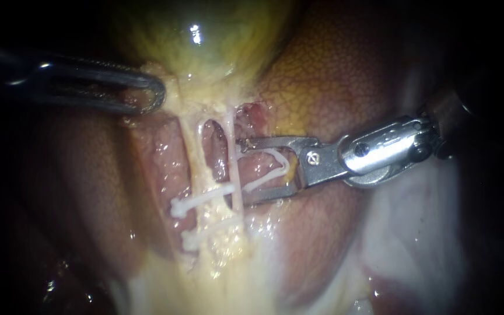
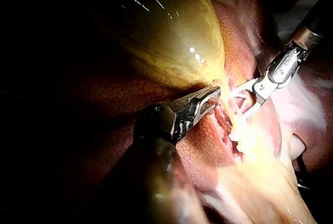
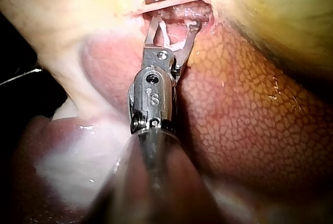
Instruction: Clipping third clip left tube
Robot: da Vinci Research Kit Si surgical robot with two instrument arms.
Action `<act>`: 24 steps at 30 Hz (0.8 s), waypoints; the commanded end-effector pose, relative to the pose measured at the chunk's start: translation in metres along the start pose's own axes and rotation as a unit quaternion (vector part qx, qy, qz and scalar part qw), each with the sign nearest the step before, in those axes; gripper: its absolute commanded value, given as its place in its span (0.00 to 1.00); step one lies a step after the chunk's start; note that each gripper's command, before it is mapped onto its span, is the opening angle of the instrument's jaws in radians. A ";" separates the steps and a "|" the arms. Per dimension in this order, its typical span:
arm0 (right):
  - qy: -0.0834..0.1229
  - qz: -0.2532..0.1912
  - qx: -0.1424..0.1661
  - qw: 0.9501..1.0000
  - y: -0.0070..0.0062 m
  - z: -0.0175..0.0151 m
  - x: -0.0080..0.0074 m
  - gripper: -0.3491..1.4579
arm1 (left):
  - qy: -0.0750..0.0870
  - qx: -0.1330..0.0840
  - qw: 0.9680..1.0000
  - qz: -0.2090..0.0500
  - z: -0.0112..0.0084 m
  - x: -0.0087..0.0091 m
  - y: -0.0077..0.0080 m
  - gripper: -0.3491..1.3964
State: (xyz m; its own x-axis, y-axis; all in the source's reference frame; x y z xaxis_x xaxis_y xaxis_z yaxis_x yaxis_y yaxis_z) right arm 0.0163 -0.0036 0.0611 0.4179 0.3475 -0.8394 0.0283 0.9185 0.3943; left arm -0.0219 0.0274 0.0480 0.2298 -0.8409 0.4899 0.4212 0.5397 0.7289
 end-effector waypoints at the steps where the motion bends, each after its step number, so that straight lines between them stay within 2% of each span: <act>1: 0.002 0.000 0.000 1.000 0.0000 -0.0001 0.0001 0.44 | 0.000 0.000 1.000 0.000 0.0000 0.0000 0.0000 0.00; 6: 0.003 0.003 0.003 1.000 -0.0001 -0.0013 0.0009 0.44 | 0.000 0.001 1.000 0.000 -0.0001 0.0001 0.0003 0.00; 12: 0.005 0.008 0.004 1.000 -0.0002 -0.0042 0.0025 0.44 | 0.001 0.002 1.000 -0.002 -0.0002 0.0001 0.0007 0.00; 24: 0.028 0.014 0.014 0.999 -0.0009 -0.0081 0.0049 0.43 | 0.001 0.004 1.000 -0.004 -0.0004 0.0001 0.0013 0.00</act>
State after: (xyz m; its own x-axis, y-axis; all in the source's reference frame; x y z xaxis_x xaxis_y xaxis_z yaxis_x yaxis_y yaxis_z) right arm 0.0109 -0.0011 0.0534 0.3612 0.3857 -0.8490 0.0465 0.9019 0.4295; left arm -0.0210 0.0280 0.0488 0.2289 -0.8454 0.4825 0.4155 0.5331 0.7370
